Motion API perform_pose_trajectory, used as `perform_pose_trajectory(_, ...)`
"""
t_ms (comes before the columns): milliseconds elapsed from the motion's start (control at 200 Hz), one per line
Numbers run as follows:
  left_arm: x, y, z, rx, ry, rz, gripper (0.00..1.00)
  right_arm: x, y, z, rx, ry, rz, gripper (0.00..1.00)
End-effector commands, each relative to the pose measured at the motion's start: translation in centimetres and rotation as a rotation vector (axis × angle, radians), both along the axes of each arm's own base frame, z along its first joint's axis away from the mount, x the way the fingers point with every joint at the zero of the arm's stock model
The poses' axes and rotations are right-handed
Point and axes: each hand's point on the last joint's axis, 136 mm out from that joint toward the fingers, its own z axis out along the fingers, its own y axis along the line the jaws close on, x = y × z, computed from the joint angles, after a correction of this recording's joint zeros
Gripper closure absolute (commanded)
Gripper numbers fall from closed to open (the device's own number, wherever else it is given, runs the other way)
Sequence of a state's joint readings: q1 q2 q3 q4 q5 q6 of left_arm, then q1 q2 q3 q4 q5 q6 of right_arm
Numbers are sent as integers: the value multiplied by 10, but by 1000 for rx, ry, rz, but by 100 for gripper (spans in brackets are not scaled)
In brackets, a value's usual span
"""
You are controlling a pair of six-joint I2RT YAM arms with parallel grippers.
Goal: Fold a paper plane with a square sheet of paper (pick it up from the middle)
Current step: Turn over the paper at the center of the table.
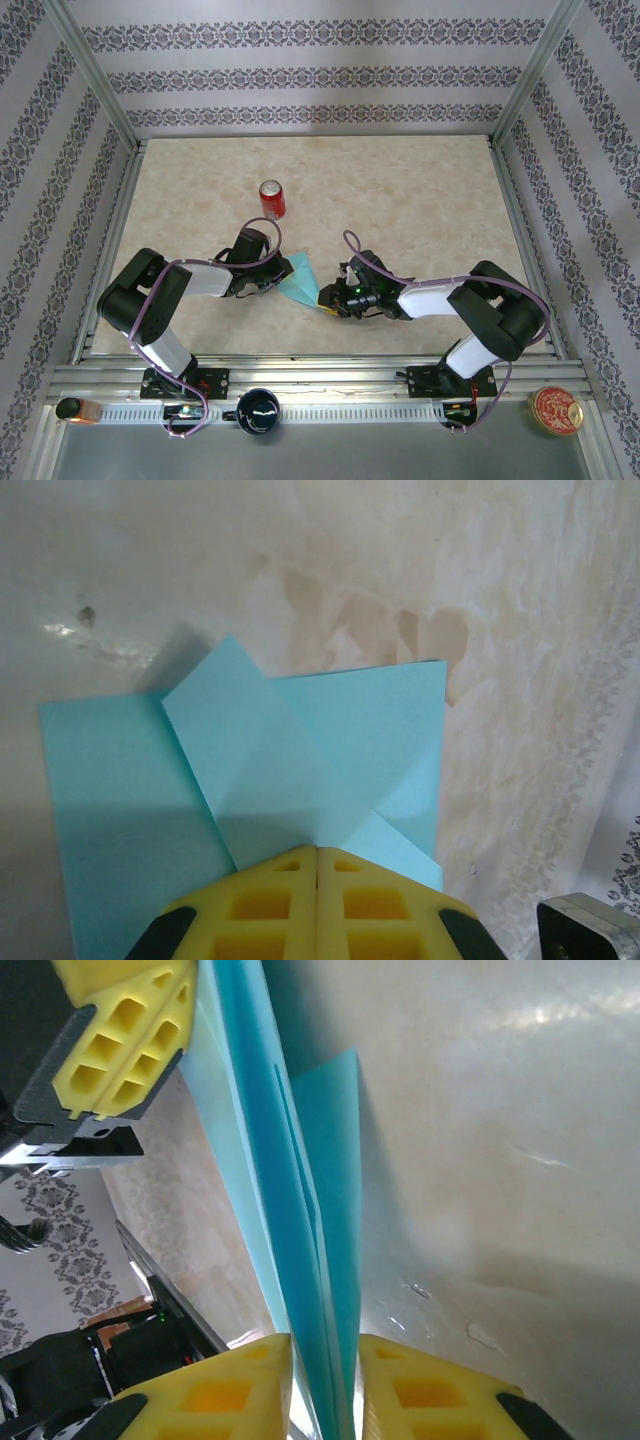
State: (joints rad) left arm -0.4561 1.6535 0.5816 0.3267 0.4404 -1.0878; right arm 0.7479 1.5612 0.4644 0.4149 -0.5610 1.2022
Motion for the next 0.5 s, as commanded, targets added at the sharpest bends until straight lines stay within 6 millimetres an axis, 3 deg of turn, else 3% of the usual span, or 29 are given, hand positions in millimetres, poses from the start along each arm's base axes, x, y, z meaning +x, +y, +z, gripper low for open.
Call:
perform_pose_trajectory(0, -8, 10, -9, 13, 43, 28, 95, 5, 0, 2, 21, -17, -7, 78)
perform_pose_trajectory(145, 0, -3, 10, -54, -19, -8, 89, 6, -4, 0, 10, -24, -2, 86)
perform_pose_trajectory(300, 6, -11, 44, -87, -99, -54, 76, 5, -5, 9, 35, -43, 23, 90)
perform_pose_trajectory(495, 6, 3, 96, -1, -219, -71, 70, 2, -23, 25, 5, -127, 59, 93)
